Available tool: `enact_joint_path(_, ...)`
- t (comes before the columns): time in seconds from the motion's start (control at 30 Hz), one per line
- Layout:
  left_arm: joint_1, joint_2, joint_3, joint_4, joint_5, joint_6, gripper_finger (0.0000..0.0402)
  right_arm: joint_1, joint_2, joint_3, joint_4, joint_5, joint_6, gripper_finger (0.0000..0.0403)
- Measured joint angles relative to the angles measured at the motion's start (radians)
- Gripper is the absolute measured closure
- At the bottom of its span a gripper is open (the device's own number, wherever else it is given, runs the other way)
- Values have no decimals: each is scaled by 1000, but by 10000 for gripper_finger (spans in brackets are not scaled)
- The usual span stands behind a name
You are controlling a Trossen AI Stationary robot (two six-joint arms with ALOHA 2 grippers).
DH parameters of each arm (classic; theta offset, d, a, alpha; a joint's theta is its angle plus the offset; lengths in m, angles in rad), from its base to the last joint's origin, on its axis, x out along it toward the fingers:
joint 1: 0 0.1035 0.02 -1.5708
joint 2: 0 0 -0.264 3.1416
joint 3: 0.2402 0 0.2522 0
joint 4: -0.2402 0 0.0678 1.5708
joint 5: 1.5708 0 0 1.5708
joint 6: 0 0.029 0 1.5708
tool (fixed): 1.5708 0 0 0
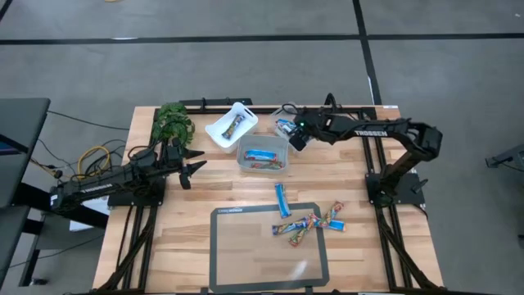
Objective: Pick and place Granola Bars by type
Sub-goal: Put the red granola bar into the gray bin
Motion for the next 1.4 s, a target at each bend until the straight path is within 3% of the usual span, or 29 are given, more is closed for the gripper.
enact_joint_path(0.2, 0, 0, 0, 0, 0, 0, 233, 48, -36, 0, 22, -14, 27, 188)
enact_joint_path(0.33, 0, 0, 0, 0, 0, 0, 233, 108, -84, 0, 11, -88, 44, 190)
enact_joint_path(0.57, 0, 0, 0, 0, 0, 0, 233, 282, -156, 0, -54, -247, 30, 194)
enact_joint_path(0.7, 0, 0, 0, 0, 0, 0, 233, 394, -175, 0, -103, -274, 67, 195)
enact_joint_path(1.17, 0, 0, 0, 0, 0, 0, 233, 682, -169, -1, -497, -340, 381, 202)
enact_joint_path(1.4, 0, 0, 0, 0, 0, 0, 233, 821, -169, -7, -637, -340, 317, 203)
